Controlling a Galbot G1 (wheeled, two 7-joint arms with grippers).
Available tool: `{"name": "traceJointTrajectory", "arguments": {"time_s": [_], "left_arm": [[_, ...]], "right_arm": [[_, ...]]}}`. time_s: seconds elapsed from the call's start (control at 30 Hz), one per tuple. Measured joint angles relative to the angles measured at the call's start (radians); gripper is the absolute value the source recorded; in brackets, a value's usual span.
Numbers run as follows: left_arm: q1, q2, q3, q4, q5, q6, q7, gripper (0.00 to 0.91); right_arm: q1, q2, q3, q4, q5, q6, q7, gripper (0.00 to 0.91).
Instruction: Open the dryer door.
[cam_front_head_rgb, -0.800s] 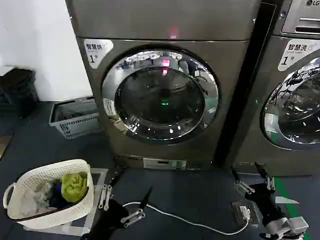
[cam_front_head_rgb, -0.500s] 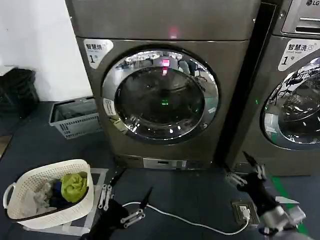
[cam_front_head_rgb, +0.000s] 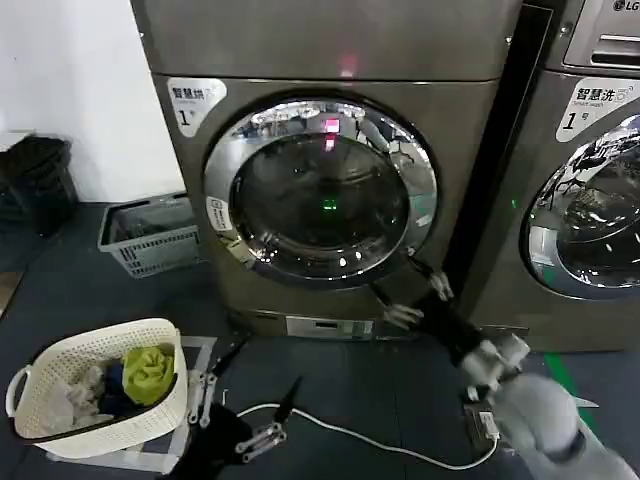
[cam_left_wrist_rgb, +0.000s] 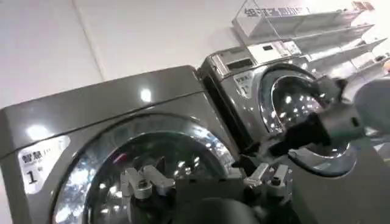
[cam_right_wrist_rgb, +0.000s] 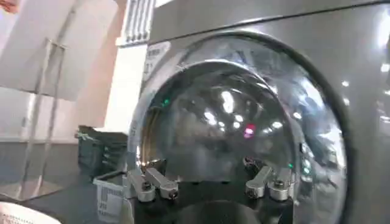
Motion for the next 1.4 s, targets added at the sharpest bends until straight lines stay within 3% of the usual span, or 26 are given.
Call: {"name": "traceJointTrajectory", "arguments": {"time_s": [0.53,1.4], "left_arm": [[0.005,-0.023,-0.019,-0.009,0.006,-0.001,0.000,0.907],[0.013,-0.034,-0.026,-0.011,0.001,-0.006,0.000,0.907]], "right_arm": [[0.313,0.126,-0.246,-0.266,-0.013,0.010,-0.004,0.907],[0.504,0.355,-0.362,-0.563,-0.080,0.038,-0.025,0.907]]}}
